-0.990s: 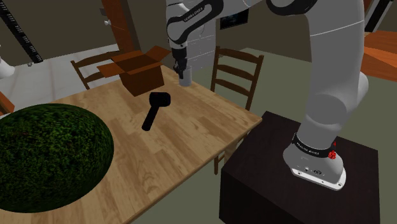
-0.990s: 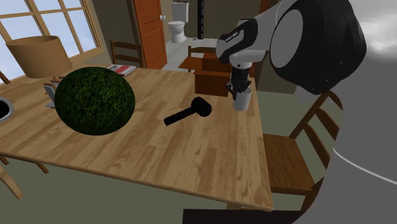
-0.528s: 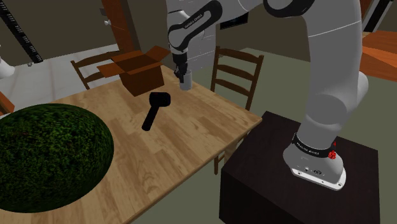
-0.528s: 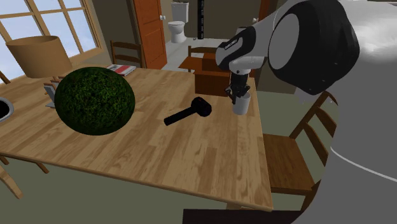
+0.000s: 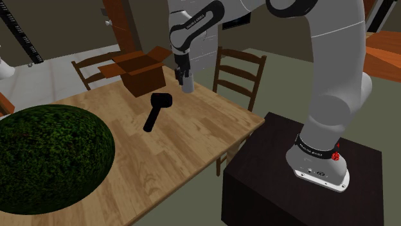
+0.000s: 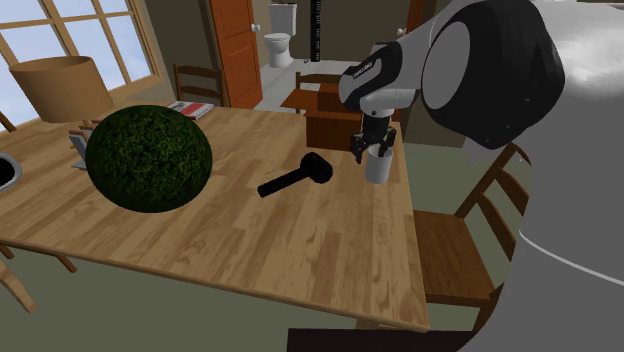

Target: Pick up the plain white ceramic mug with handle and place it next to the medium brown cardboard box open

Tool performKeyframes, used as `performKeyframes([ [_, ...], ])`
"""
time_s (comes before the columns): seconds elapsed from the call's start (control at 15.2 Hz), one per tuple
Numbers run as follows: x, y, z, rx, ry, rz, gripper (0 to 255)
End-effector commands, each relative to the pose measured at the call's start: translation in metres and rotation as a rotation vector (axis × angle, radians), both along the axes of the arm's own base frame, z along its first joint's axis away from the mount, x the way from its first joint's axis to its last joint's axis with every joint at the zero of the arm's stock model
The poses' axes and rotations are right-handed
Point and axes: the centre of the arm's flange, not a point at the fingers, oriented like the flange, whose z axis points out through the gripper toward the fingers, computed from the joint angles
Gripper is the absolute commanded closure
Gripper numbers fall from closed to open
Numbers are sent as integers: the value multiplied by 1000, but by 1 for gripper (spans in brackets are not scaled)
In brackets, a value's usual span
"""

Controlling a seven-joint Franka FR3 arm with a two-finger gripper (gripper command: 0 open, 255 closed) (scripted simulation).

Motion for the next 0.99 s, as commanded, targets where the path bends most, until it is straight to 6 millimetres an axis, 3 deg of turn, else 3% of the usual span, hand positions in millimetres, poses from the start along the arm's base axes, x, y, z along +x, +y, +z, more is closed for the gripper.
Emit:
performKeyframes([
  [0.0, 0, 0, 0, 0, 0, 0, 0],
  [0.13, 0, 0, 0, 0, 0, 0, 0],
  [0.4, -3, 0, 50, 0, 0, 0, 0],
  [0.92, -3, 0, 50, 0, 0, 0, 0],
])
